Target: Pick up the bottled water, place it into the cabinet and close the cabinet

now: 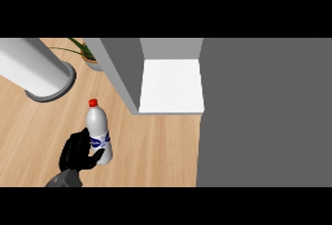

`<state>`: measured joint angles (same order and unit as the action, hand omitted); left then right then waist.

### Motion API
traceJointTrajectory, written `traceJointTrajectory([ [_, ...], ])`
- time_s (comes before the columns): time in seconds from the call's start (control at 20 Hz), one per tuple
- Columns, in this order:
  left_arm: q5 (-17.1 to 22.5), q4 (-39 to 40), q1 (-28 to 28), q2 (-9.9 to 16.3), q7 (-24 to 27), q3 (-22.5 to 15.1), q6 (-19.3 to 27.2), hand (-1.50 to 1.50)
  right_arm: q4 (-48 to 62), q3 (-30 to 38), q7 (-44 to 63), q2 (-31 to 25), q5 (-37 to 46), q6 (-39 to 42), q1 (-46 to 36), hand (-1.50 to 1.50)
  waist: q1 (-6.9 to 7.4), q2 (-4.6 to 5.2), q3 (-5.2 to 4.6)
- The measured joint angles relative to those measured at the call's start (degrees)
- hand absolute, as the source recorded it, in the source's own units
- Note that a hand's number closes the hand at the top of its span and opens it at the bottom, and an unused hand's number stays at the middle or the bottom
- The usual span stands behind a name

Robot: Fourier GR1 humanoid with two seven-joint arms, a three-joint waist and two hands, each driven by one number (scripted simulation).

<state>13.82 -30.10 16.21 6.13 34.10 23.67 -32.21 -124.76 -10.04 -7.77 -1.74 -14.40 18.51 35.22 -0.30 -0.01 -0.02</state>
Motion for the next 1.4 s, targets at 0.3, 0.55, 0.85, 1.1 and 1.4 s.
traceJointTrajectory([
  [0.3,3.88,-7.67,-2.17,-2.34,-4.99,-1.87,-0.31,1.50,-0.11,-0.14,0.01,-0.30,-0.49,0.04,0.13,-1.50,0.24,-0.13,0.05],
  [0.55,6.90,-19.09,-6.31,-4.23,-11.94,-4.99,1.70,1.50,1.43,-0.81,-0.93,-0.20,0.33,0.16,-0.55,-1.50,0.37,-0.17,0.07],
  [0.85,10.86,-32.37,-9.30,-5.67,-17.77,-13.15,9.35,1.50,1.46,-2.63,-0.98,0.34,1.29,-0.50,-0.11,-1.50,0.30,-0.19,0.06],
  [1.1,12.64,-42.14,-10.24,-5.99,-20.19,-22.29,19.12,1.50,0.46,-3.07,-0.90,0.01,0.60,-0.47,0.81,-1.50,0.16,-0.18,0.06],
  [1.4,12.62,-47.75,-5.25,-6.09,-23.20,-30.83,32.12,1.50,1.54,-2.38,-0.52,-0.56,-0.36,-0.39,-0.92,-1.50,-0.04,-0.09,0.04],
])
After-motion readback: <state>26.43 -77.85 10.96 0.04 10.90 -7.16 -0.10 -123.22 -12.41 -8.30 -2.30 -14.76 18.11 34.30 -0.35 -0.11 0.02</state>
